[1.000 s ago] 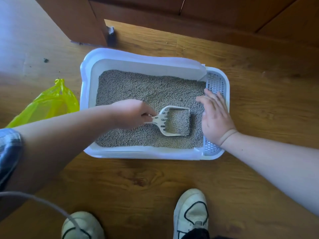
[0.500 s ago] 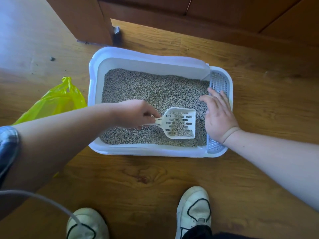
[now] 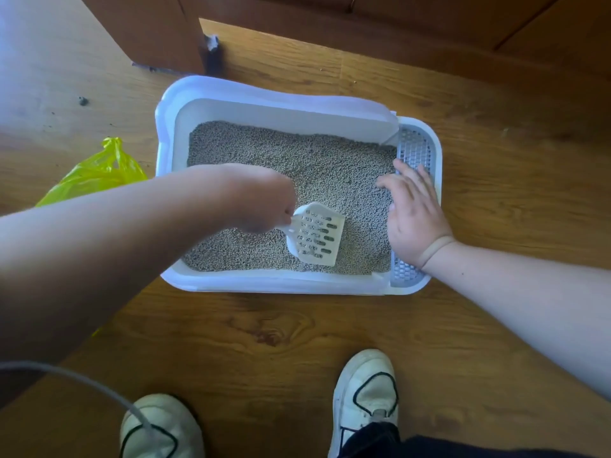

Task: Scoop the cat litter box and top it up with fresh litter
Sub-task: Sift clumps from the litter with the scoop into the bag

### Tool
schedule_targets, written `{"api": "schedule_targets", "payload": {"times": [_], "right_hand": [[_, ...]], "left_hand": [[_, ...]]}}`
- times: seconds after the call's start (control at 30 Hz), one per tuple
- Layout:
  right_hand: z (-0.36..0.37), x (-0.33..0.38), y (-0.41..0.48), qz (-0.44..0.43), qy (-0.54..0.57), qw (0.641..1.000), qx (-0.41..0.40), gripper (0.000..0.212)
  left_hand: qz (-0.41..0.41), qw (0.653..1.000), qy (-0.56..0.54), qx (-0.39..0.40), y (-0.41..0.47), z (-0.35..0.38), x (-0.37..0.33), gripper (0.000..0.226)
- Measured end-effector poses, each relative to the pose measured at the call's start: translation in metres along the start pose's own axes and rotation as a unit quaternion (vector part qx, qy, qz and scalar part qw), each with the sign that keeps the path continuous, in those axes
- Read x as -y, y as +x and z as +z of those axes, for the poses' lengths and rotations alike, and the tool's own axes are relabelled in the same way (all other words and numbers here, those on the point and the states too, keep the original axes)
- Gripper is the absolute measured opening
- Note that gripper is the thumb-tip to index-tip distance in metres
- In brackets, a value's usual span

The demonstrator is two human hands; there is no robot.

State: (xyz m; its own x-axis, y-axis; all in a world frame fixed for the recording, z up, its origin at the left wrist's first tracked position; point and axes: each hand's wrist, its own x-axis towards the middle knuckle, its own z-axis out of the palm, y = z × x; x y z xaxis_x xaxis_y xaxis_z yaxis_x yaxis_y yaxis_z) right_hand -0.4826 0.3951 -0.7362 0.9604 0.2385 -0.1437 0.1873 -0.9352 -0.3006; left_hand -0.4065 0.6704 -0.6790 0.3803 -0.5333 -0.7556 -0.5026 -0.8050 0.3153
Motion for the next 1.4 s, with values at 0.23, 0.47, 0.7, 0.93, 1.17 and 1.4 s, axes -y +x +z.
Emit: {"api": "schedule_targets", "payload": {"times": [0.23, 0.47, 0.7, 0.93, 1.17, 1.4], "right_hand": [[0.0, 0.001, 0.0, -0.001, 0.001, 1.0, -0.002, 0.05], [0.002, -0.002, 0.0, -0.011, 0.006, 1.0, -0.013, 0.051], [0.001, -0.002, -0.001, -0.017, 0.011, 1.0, -0.012, 0.049], [0.0, -0.001, 0.0, -0.015, 0.003, 1.0, -0.004, 0.051], [-0.001, -0.002, 0.0, -0.01, 0.002, 1.0, 0.002, 0.051], [-0.003, 0.002, 0.0, -0.008, -0.012, 1.0, 0.004, 0.048]], "left_hand": [[-0.029, 0.997, 0.072, -0.009, 0.018, 0.015, -0.051, 0.035], [-0.029, 0.999, 0.001, -0.039, 0.032, 0.023, -0.064, 0.015], [-0.013, 0.983, -0.172, -0.059, 0.036, 0.033, -0.043, 0.026], [0.006, 0.96, -0.264, -0.088, 0.043, 0.059, -0.065, 0.025], [-0.026, 0.948, -0.303, -0.095, 0.031, 0.038, -0.03, 0.03], [-0.036, 0.941, -0.311, -0.124, 0.015, 0.041, 0.01, 0.028]]}}
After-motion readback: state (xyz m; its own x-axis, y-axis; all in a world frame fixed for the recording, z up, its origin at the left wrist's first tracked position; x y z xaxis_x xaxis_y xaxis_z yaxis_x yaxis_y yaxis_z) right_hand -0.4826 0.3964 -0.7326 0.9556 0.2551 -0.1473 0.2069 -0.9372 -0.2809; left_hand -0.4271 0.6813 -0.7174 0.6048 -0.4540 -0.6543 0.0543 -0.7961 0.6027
